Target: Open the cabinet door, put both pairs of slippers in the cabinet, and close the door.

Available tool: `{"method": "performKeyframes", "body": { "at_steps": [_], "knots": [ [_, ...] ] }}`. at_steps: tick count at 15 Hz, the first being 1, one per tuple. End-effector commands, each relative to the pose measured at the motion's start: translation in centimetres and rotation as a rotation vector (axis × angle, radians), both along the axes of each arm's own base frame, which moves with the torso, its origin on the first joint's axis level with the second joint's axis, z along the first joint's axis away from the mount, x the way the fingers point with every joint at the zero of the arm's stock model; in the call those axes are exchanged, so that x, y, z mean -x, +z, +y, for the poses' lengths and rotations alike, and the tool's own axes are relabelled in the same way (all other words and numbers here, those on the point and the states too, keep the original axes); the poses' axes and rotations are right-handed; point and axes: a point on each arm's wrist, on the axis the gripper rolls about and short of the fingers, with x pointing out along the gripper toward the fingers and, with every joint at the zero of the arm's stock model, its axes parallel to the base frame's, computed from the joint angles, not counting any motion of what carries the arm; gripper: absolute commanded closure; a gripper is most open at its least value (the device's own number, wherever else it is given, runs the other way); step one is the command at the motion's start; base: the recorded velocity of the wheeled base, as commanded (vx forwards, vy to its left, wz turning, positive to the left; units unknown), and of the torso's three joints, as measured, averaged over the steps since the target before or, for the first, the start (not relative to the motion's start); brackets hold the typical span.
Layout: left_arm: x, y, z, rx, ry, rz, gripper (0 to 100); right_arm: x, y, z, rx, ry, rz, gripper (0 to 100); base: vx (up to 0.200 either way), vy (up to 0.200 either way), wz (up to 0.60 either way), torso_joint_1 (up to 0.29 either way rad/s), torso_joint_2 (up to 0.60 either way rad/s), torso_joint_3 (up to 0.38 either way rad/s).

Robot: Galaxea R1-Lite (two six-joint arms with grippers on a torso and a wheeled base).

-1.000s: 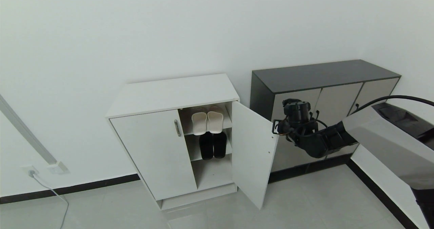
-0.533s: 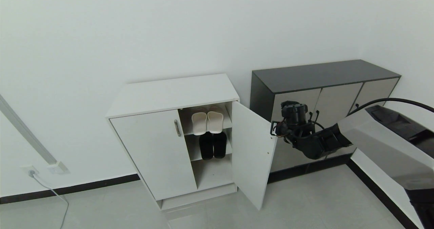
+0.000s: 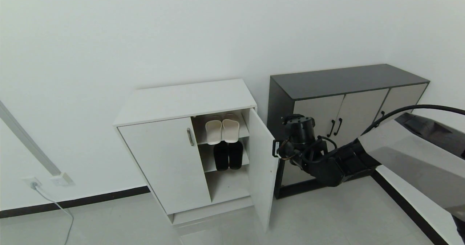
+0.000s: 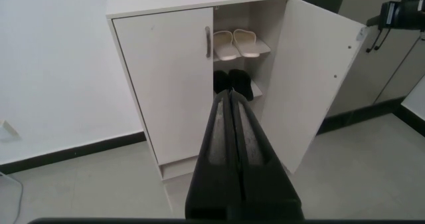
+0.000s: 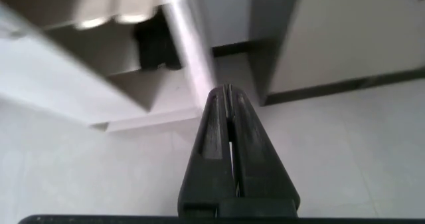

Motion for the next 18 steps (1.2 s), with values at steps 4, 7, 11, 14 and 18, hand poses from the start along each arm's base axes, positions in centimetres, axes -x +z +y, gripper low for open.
{"method": "performKeyframes", "body": {
  "at_steps": [4,7,11,14,18],
  "knots": [
    [0.0,0.0,0.0,0.0,0.0,0.001,100,1.7,1.3,0.3,-0.004,0.031,-0.012,100,0.0,0.0,0.0,0.0,0.0,0.0],
    [0.0,0.0,0.0,0.0,0.0,0.001,100,3.4,1.7,-0.5,-0.01,0.112,0.022,100,0.0,0.0,0.0,0.0,0.0,0.0],
    [0.0,0.0,0.0,0.0,0.0,0.001,100,4.1,1.4,-1.1,0.049,0.142,0.026,100,0.0,0.0,0.0,0.0,0.0,0.0],
    [0.0,0.0,0.0,0.002,0.0,0.001,100,4.2,1.3,-0.9,0.049,0.146,0.019,100,0.0,0.0,0.2,0.006,0.0,0.001],
    [0.0,0.0,0.0,0.0,0.0,0.001,100,3.9,0.7,-1.1,0.055,0.14,0.03,100,0.0,0.0,0.6,0.002,0.01,0.001]
  ]
}}
